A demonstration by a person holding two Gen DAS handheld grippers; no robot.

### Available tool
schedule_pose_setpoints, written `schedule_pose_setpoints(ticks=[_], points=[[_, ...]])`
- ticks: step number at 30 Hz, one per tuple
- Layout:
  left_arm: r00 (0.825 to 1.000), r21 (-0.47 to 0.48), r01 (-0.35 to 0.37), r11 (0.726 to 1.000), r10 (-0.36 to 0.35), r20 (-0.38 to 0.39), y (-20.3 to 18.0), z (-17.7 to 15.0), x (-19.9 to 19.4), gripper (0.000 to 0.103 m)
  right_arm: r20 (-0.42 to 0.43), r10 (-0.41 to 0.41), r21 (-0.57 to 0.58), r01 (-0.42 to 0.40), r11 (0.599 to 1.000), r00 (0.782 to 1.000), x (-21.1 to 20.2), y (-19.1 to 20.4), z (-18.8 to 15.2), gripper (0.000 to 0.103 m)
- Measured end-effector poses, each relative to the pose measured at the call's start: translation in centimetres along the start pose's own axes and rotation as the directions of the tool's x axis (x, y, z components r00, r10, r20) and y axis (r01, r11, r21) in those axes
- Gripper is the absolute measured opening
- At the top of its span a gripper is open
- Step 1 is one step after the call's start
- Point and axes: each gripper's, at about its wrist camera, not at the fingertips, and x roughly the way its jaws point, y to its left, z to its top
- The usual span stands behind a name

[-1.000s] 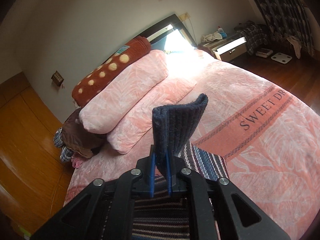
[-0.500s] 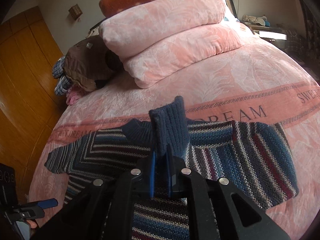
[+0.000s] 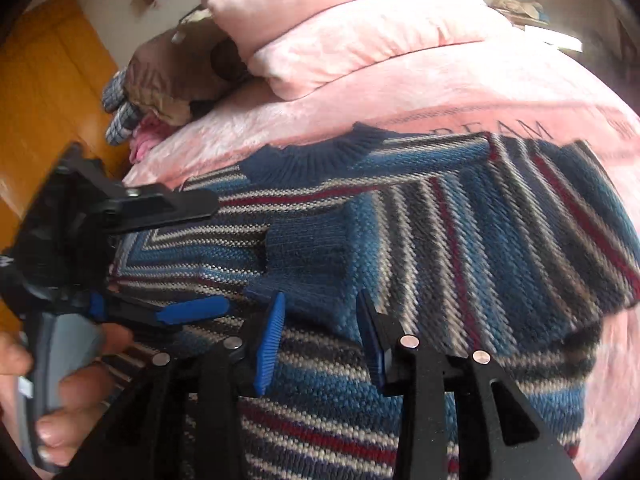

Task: Fold small clothes
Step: 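Lift the sleeve with the right tool and fold it across the sweater body, then grasp the other sleeve cuff with the left tool and lift it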

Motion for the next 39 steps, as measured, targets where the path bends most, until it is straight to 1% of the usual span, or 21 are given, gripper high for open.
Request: schedule_pose_setpoints(ticks=[2, 3, 5, 7, 8, 9, 10, 11, 13, 14, 15, 16, 18, 20, 25, 28, 31, 35, 39], points=[[1.0, -0.037, -0.006, 0.999, 0.005, -0.016, 0.3, 0.5, 1.9, 0.1, 0.032, 0.037, 0.13, -0.041, 0.991, 0.999, -1.7, -1.9, -1.3, 0.041], [0.999, -0.051, -0.033, 0.998, 0.032, -0.022, 0.4, 0.6, 2.7, 0.1, 0.055, 0.053, 0.189, -0.063, 0.98, 0.997, -2.3, -2.7, -2.1, 0.043], [0.998, -0.075, -0.062, 0.995, 0.061, -0.014, 0.3, 0.6, 3.7, 0.1, 0.095, 0.067, 0.262, -0.09, 0.961, 0.993, -2.8, -3.8, -3.8, 0.047], [0.996, -0.081, -0.084, 0.993, 0.085, 0.006, -0.1, 0.7, 3.9, 0.1, 0.098, 0.075, 0.27, -0.099, 0.958, 0.992, -2.2, -4.2, -5.0, 0.048], [0.995, -0.089, -0.091, 0.992, 0.093, 0.018, -0.2, 0.8, 3.9, 0.099, 0.077, 0.089, 0.256, -0.106, 0.961, 0.993, -1.6, -4.1, -5.3, 0.048], [0.994, -0.094, -0.1, 0.991, 0.103, 0.025, -0.3, 0.9, 4.0, 0.097, 0.061, 0.104, 0.24, -0.115, 0.964, 0.993, -1.1, -4.0, -5.5, 0.048], [0.992, -0.092, -0.123, 0.988, 0.125, 0.025, -0.5, 1.0, 4.1, 0.089, 0.056, 0.116, 0.222, -0.125, 0.967, 0.992, -0.9, -3.8, -5.6, 0.048], [0.986, -0.081, -0.161, 0.984, 0.163, 0.021, -0.8, 1.2, 4.2, 0.081, 0.057, 0.119, 0.202, -0.128, 0.971, 0.991, -0.8, -3.6, -5.7, 0.048], [0.968, -0.036, -0.251, 0.967, 0.251, 0.013, -1.8, 1.2, 4.3, 0.044, 0.064, 0.123, 0.186, -0.133, 0.974, 0.99, -0.8, -3.2, -5.6, 0.049], [0.952, -0.01, -0.307, 0.952, 0.307, 0.007, -2.2, 1.4, 4.3, 0.035, 0.065, 0.139, 0.183, -0.149, 0.972, 0.988, -0.7, -3.0, -5.5, 0.049], [0.938, 0.011, -0.346, 0.938, 0.346, 0.003, -2.7, 1.6, 4.5, 0.021, 0.069, 0.151, 0.176, -0.161, 0.971, 0.986, -0.7, -2.9, -5.3, 0.049], [0.93, 0.031, -0.366, 0.93, 0.366, -0.008, -3.0, 1.8, 4.8, 0.009, 0.071, 0.156, 0.171, -0.166, 0.971, 0.985, -0.5, -2.7, -5.2, 0.049], [0.924, 0.061, -0.379, 0.923, 0.381, -0.024, -3.9, 2.2, 5.0, 0.008, 0.066, 0.164, 0.166, -0.173, 0.971, 0.984, -0.2, -2.4, -5.1, 0.05], [0.922, 0.11, -0.383, 0.917, 0.387, -0.013, -5.6, 2.5, 4.7, 0.007, 0.063, 0.173, 0.169, -0.182, 0.969, 0.983, 0.0, -2.3, -5.1, 0.05], [0.933, 0.264, -0.355, 0.897, 0.36, 0.029, -12.0, 3.8, 3.1, 0.007, 0.063, 0.185, 0.157, -0.193, 0.969, 0.981, 0.4, -1.8, -4.8, 0.05], [0.938, 0.346, -0.341, 0.874, 0.342, 0.059, -15.6, 4.2, 1.2, 0.006, 0.057, 0.189, 0.16, -0.196, 0.967, 0.98, 0.7, -1.7, -5.0, 0.05], [0.939, 0.41, -0.34, 0.846, 0.332, 0.093, -19.3, 4.9, -0.7, 0.006, 0.054, 0.193, 0.146, -0.199, 0.969, 0.98, 1.0, -1.4, -4.9, 0.05], [0.931, 0.457, -0.364, 0.811, 0.336, 0.144, -22.0, 6.0, -4.2, 0.006, 0.048, 0.201, 0.136, -0.206, 0.969, 0.978, 1.3, -1.2, -5.1, 0.05], [0.924, 0.467, -0.382, 0.798, 0.34, 0.176, -22.7, 6.8, -7.1, 0.006, 0.045, 0.204, 0.136, -0.209, 0.968, 0.978, 1.8, -0.8, -5.2, 0.05]])
